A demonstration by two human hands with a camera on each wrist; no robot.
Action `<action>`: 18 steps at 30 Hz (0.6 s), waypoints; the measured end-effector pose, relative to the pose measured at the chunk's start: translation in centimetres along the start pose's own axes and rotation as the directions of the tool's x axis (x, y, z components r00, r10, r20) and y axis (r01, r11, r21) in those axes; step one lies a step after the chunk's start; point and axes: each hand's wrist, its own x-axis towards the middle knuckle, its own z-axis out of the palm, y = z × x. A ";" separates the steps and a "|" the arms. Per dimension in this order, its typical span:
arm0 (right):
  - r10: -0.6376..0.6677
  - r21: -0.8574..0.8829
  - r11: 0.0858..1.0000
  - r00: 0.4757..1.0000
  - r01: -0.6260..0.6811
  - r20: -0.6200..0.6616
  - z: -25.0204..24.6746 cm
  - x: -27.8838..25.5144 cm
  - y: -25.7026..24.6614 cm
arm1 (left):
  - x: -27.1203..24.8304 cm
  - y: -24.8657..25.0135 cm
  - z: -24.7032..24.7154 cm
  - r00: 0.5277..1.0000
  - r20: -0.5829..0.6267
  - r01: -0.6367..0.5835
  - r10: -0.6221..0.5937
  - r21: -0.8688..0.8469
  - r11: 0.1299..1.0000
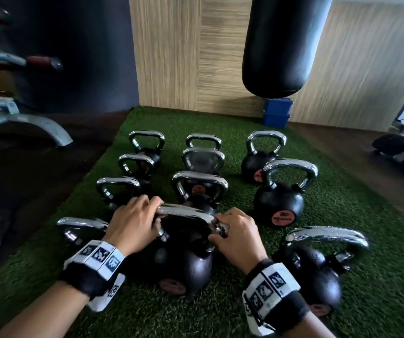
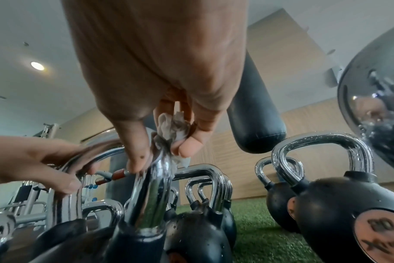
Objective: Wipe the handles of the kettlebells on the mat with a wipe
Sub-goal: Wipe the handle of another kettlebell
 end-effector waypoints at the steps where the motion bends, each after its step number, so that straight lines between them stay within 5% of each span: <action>1: 0.002 -0.005 1.000 1.000 -0.002 0.004 0.0 0.1 -0.1 | -0.2 0.3 -0.5 0.999 0.033 0.020 -0.019 -0.013 1.000; 5: 0.082 0.058 0.995 0.997 -0.081 -0.012 -1.3 -0.4 0.9 | -0.6 2.6 -2.6 0.986 0.168 -0.013 0.011 0.010 1.000; 8: 0.149 0.171 0.977 0.981 -0.126 -0.126 -4.2 -1.4 2.4 | -1.1 7.6 -4.2 0.983 -0.046 -0.184 0.178 -0.220 0.958; 10: 0.165 0.168 0.977 0.963 -0.130 -0.214 -6.6 -2.5 3.4 | -0.8 11.6 -4.3 0.929 -0.224 -0.364 0.295 -0.405 0.839; 12: 0.171 0.162 0.979 0.928 -0.123 -0.331 -9.4 -3.7 4.6 | -0.2 15.6 -3.5 0.915 -0.264 -0.403 0.305 -0.587 0.702; 16: 0.242 0.156 0.970 0.782 -0.185 -0.575 -15.1 -6.2 7.8 | 1.0 21.6 1.6 0.978 -0.012 -0.106 0.209 -0.889 0.445; 18: 0.281 0.161 0.959 0.731 -0.232 -0.621 -17.3 -7.3 9.4 | 1.6 22.9 4.8 0.953 0.210 0.101 0.217 -0.899 0.426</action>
